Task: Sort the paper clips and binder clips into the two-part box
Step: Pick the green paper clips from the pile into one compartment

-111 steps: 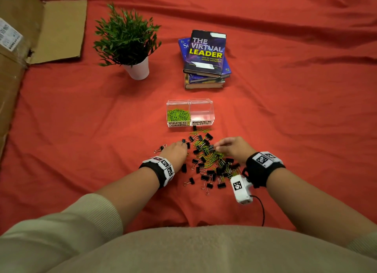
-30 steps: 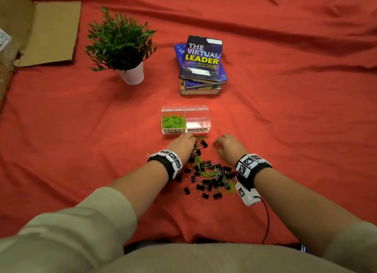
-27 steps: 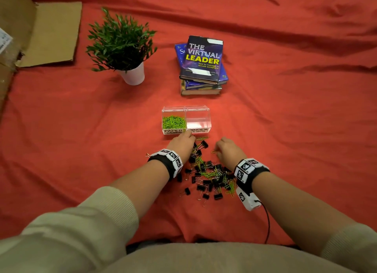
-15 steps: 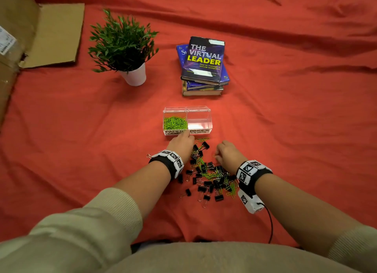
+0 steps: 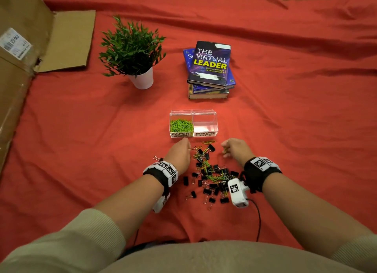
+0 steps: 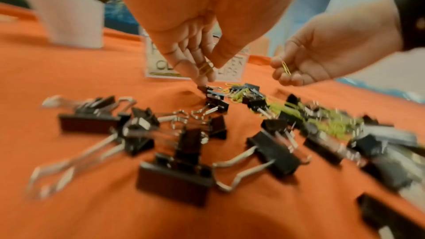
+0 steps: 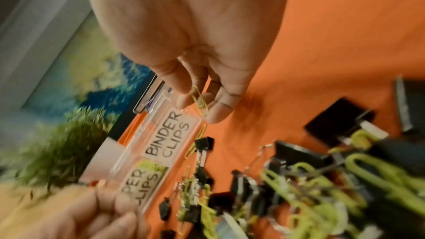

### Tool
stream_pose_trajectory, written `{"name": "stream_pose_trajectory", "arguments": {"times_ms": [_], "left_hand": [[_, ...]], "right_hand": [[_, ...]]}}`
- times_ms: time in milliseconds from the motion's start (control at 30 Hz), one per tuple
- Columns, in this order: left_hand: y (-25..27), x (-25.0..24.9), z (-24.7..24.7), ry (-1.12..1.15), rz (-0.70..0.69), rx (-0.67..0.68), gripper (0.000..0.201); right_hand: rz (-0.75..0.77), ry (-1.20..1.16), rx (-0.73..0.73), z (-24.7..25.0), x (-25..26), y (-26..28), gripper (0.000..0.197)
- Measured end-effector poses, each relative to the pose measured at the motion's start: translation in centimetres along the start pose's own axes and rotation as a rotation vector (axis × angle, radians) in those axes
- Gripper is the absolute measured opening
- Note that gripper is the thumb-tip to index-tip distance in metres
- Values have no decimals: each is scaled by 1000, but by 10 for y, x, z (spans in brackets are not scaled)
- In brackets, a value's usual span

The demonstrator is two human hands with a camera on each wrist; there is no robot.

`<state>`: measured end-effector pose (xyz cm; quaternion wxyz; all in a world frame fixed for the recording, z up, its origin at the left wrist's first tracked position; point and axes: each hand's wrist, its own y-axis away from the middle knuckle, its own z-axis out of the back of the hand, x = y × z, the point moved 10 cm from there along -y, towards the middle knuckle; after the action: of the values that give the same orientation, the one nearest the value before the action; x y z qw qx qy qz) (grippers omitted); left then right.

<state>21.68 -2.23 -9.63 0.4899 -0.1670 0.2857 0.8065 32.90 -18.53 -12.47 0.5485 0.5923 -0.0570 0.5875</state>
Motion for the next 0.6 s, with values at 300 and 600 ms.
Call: {"name": "stream_pose_trajectory", "arguments": {"times_ms": [300,600], "left_hand": [[1,8,-6,39,41,68,18],[-16,-20,-26,-232,-121,158,33]], "right_hand": [[277,660,17,-41,29,0,16],[234,678,-20,-21,18,8,24]]}}
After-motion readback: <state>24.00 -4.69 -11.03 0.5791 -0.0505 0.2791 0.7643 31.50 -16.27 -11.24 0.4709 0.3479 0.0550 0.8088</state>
